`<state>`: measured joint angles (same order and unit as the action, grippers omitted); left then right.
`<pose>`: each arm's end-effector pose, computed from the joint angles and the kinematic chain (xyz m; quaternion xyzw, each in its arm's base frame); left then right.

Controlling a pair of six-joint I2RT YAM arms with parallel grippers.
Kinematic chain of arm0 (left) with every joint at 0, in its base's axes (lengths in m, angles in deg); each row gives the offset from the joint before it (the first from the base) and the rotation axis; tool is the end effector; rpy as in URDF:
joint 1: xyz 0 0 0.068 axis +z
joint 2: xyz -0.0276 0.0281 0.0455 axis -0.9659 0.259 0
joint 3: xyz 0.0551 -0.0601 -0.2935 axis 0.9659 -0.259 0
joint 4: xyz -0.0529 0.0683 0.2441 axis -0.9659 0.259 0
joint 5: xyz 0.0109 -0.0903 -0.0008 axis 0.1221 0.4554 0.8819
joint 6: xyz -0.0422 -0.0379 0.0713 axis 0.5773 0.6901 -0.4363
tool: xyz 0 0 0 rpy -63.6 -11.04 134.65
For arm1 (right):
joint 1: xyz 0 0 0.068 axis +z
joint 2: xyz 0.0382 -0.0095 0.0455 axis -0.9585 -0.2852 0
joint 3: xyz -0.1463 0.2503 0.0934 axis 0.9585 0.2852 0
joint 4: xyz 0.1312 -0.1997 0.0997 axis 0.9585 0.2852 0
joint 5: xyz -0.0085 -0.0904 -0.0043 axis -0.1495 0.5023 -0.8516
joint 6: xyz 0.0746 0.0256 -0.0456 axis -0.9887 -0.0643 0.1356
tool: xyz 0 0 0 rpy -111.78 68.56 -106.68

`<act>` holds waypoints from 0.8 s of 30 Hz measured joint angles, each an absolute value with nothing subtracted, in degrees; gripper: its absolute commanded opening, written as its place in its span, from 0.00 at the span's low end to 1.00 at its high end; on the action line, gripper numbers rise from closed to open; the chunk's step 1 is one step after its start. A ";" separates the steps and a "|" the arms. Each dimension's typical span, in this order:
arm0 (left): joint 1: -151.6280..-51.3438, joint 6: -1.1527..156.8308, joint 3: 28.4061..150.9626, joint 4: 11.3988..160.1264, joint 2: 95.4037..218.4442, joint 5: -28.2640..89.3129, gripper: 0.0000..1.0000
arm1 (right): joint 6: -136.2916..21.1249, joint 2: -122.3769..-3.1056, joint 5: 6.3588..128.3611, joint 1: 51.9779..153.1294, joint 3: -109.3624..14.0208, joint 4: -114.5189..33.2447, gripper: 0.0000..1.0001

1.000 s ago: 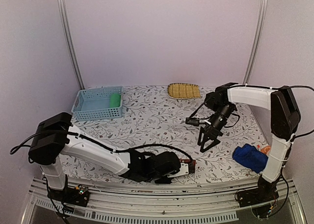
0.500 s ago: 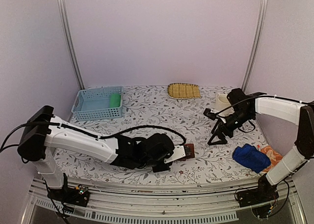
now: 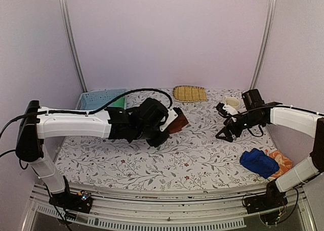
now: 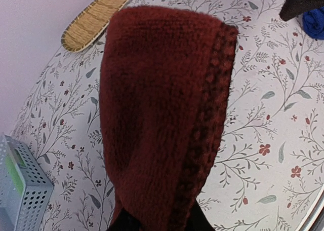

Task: Roll the towels
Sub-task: Place the towel in the bin.

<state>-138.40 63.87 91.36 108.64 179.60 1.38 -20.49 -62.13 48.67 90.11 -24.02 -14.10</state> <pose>0.2112 -0.3568 0.2563 0.4353 0.8006 -0.0468 0.4091 0.2727 0.1194 0.2219 -0.4324 0.8264 0.1820 0.3115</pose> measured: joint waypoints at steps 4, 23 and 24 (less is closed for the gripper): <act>-132.55 66.45 91.62 109.80 178.14 2.25 0.00 | -20.60 -62.13 49.37 90.11 -24.02 -15.02 0.99; -94.41 80.04 111.55 122.11 182.35 17.18 0.00 | -21.54 -59.55 53.72 90.11 -22.91 -18.99 0.99; -93.12 80.48 112.71 122.72 183.14 18.19 0.00 | -21.54 -59.55 53.75 90.11 -22.91 -19.01 0.99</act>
<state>-93.12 80.48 112.71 122.72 183.14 18.19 -21.54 -59.55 53.75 90.11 -22.91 -19.01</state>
